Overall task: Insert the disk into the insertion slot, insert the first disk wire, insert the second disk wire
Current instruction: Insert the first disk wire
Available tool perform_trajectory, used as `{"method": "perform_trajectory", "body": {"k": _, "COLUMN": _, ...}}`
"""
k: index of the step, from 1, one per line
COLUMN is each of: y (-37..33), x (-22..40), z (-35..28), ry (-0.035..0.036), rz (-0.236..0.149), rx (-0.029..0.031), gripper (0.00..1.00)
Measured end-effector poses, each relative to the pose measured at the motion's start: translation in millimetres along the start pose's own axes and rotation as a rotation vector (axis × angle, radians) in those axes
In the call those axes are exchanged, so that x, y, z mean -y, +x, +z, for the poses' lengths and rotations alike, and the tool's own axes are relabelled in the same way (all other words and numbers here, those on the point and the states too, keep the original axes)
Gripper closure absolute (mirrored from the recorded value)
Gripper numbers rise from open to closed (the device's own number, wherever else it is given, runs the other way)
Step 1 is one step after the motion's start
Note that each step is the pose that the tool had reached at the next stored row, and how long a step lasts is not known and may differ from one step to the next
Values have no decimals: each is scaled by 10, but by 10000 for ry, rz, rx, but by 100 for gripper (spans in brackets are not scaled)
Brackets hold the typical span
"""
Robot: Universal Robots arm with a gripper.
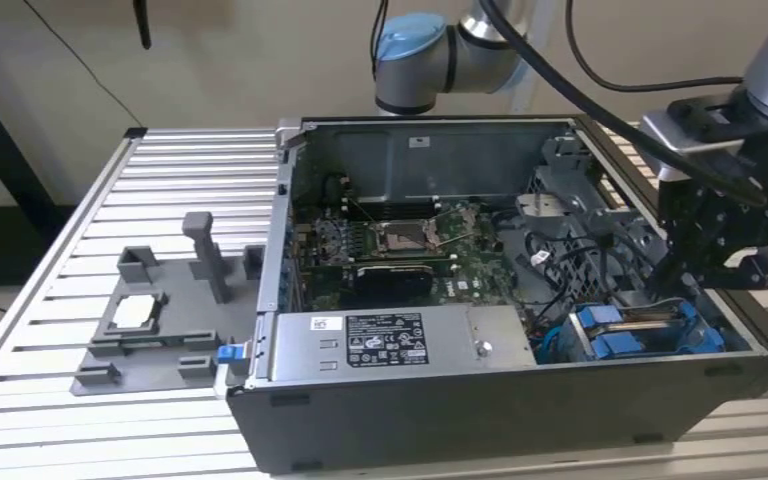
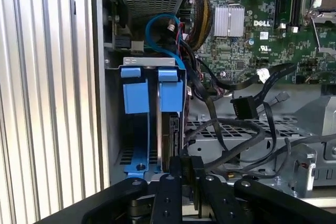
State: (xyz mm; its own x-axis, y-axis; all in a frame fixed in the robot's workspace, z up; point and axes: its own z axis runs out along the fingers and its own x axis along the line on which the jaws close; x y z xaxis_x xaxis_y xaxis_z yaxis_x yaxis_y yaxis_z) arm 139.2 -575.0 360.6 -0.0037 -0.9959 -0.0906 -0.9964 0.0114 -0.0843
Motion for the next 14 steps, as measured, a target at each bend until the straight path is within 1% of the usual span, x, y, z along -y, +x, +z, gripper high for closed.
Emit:
{"method": "perform_trajectory", "body": {"k": 2, "y": 3, "x": 5, "z": 27, "ry": -23, "rz": 3, "rx": -8, "gripper": 81}}
{"method": "perform_trajectory", "body": {"k": 6, "y": 8, "x": 25, "z": 95, "ry": -34, "rz": 4, "rx": -8, "gripper": 81}}
{"method": "perform_trajectory", "body": {"k": 8, "y": 11, "x": 43, "z": 122, "ry": -61, "rz": 7, "rx": -8, "gripper": 81}}
{"method": "perform_trajectory", "body": {"k": 10, "y": 13, "x": 63, "z": 141, "ry": -106, "rz": 13, "rx": -16, "gripper": 81}}
{"method": "perform_trajectory", "body": {"k": 12, "y": 13, "x": 83, "z": 151, "ry": -170, "rz": 15, "rx": -56, "gripper": 81}}
{"method": "perform_trajectory", "body": {"k": 14, "y": 13, "x": 93, "z": 159, "ry": -220, "rz": 17, "rx": -114, "gripper": 81}}
